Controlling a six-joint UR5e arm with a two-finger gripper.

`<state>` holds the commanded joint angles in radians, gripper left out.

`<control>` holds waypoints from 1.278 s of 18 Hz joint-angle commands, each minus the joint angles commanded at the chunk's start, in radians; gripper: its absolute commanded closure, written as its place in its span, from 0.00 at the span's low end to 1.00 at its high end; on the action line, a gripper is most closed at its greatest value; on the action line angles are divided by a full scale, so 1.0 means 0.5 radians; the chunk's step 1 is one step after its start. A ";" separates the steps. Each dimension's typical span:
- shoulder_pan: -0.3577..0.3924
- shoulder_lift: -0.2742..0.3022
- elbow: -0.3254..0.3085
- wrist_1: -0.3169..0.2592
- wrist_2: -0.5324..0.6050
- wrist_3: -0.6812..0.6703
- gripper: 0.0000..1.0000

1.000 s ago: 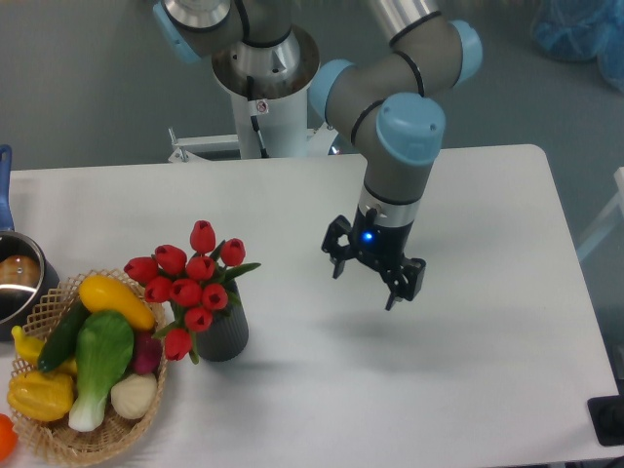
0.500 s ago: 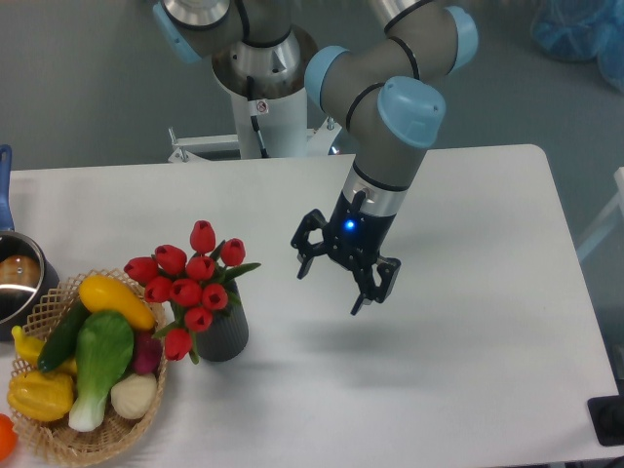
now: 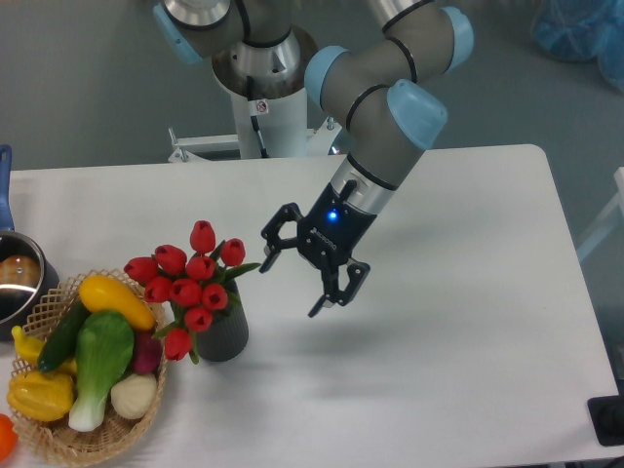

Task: Pick up the flowers from the vase
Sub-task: 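Lower the gripper onto the tulip stems above the vase rim, then close the gripper around the tulip stems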

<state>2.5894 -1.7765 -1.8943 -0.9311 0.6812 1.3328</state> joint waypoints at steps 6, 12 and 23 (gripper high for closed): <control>-0.046 0.074 -0.092 -0.003 -0.215 0.028 0.00; -0.141 0.065 -0.089 0.006 -0.295 0.013 0.00; -0.129 0.065 -0.071 0.021 -0.335 0.028 1.00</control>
<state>2.5249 -1.7441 -1.9298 -0.9204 0.5139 1.3469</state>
